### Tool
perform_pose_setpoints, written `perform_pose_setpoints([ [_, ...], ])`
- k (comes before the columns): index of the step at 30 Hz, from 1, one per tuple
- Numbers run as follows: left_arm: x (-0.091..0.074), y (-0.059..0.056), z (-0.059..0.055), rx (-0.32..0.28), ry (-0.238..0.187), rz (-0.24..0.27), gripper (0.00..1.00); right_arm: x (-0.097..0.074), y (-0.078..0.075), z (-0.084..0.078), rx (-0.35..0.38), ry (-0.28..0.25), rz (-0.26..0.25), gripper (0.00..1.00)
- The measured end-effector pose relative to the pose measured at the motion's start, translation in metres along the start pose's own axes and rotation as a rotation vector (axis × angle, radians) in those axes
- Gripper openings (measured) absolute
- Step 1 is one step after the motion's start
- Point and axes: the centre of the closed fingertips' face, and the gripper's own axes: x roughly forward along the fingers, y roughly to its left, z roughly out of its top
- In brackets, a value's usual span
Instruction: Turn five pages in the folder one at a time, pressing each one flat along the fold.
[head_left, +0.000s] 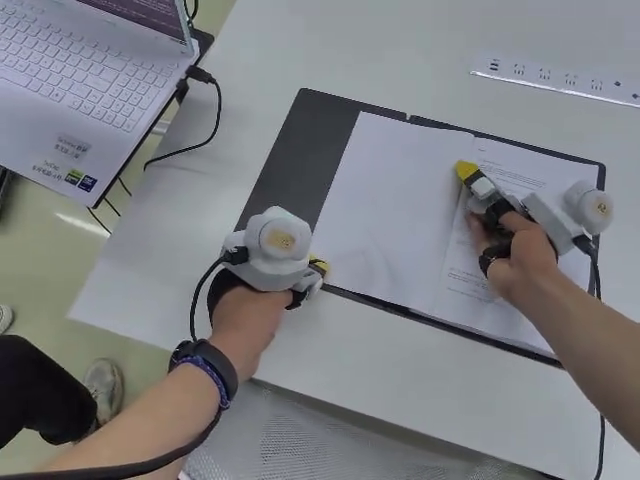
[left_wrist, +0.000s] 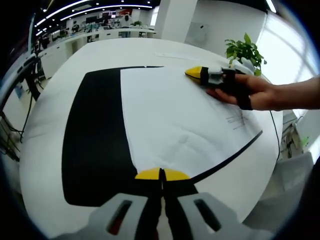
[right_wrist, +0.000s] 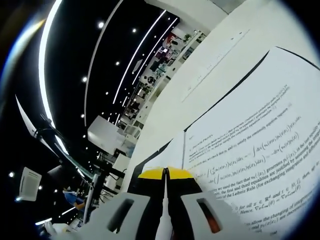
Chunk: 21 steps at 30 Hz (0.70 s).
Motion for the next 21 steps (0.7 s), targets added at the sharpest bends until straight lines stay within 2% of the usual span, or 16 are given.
perform_pose_setpoints([
  [1, 0.000, 0.000, 0.000, -0.002, 0.002, 0.000, 0.00, 0.006, -0.009, 0.005, 0.012, -0.009, -0.001, 0.00],
  [8, 0.000, 0.000, 0.000, 0.001, 0.001, 0.000, 0.00, 0.019, -0.023, 0.021, 0.070, -0.054, -0.012, 0.00],
  [18, 0.000, 0.000, 0.001, -0.011, -0.010, -0.001, 0.00, 0.043, -0.047, 0.040, 0.096, -0.089, -0.035, 0.00],
  [21, -0.001, 0.000, 0.001, -0.018, -0.012, -0.002, 0.00, 0.047, -0.049, 0.043, 0.098, -0.101, -0.043, 0.00],
])
